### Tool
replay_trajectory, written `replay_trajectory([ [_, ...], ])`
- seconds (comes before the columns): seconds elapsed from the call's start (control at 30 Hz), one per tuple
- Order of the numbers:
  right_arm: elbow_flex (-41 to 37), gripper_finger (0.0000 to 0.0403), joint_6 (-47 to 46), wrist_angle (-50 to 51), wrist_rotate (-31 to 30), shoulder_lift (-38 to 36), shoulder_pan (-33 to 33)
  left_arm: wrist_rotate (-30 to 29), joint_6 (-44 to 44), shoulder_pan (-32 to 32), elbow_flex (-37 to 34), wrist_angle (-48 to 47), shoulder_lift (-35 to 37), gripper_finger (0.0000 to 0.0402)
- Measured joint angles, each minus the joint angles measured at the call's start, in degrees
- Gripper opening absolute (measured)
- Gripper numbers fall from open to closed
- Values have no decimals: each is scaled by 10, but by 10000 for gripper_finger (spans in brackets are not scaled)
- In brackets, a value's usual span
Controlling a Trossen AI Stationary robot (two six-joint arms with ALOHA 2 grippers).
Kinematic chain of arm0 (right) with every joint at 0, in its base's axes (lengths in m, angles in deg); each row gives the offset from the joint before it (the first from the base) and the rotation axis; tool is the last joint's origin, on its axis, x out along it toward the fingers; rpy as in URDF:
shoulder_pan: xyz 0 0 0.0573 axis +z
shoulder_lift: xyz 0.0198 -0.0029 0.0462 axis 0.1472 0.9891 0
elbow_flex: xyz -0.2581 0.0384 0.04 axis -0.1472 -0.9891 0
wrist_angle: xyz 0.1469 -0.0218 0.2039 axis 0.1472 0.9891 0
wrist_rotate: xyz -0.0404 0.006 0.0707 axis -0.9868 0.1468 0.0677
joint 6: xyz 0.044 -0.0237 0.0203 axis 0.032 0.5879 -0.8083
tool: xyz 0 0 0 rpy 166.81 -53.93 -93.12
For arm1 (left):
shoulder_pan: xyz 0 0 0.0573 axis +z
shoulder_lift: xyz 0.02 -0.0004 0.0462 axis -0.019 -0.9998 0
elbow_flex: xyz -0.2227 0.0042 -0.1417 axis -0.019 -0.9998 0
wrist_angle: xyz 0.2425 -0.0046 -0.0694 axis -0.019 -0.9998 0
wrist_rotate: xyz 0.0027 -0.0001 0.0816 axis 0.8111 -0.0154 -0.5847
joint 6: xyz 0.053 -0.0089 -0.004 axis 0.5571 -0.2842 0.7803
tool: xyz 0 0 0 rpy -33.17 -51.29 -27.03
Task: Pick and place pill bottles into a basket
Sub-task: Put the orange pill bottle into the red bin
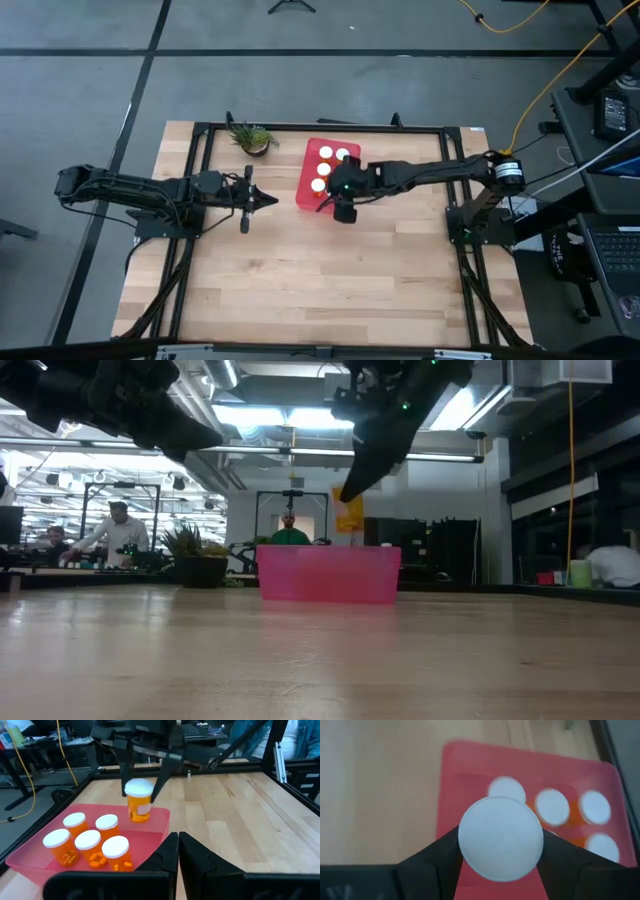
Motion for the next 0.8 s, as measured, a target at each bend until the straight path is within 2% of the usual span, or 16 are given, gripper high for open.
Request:
replay_trajectory([
  [0.17, -7, 218, 1, -14, 23, -2, -18, 0, 0, 0, 0, -15, 0, 5],
  [0.47, -117, 218, -12, -136, 23, -44, -28, 0, 4, 1, 0, -21, -2, 7],
  [0.8, -183, 218, -15, -236, 38, -49, -37, -1, 11, 1, 0, -19, -2, 3],
])
